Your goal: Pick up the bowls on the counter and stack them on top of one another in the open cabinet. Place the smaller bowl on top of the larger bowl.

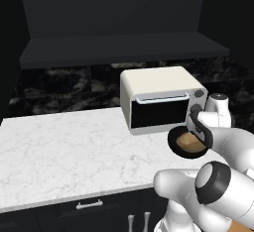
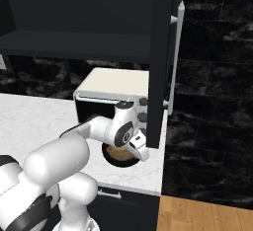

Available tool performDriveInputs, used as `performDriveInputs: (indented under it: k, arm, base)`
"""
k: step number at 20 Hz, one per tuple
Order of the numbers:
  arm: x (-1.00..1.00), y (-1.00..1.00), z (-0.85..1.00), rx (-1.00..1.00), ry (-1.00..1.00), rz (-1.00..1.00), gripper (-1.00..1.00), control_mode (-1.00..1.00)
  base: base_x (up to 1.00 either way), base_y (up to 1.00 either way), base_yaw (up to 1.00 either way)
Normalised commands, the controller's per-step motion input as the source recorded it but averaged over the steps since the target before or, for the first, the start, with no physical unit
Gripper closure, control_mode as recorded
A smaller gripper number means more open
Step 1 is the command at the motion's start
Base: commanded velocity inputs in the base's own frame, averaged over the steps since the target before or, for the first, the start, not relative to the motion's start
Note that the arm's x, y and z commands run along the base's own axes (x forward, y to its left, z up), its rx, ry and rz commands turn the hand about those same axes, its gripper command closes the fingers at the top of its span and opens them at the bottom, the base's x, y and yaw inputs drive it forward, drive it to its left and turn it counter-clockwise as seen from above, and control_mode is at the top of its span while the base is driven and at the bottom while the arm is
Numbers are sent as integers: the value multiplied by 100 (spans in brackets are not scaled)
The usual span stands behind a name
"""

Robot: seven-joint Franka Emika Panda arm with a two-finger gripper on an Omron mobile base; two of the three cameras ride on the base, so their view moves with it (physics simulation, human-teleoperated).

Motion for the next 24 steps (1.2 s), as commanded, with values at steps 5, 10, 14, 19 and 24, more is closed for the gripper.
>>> performDriveInputs:
  k: [5, 10, 14, 19, 24]
  arm:
    - [0, 0, 0, 0, 0, 0, -100, -100]
    - [0, 0, 0, 0, 0, 0, -100, -100]
    - [-3, -8, -19, 0, 0, 0, -100, -100]
    - [2, -3, -33, 0, 0, 0, -100, -100]
    - [12, 0, -20, 0, -1, 0, -100, -100]
  base:
    - [0, 0, 0]
    - [0, 0, 0]
    - [0, 0, 0]
    - [0, 0, 0]
    - [0, 0, 0]
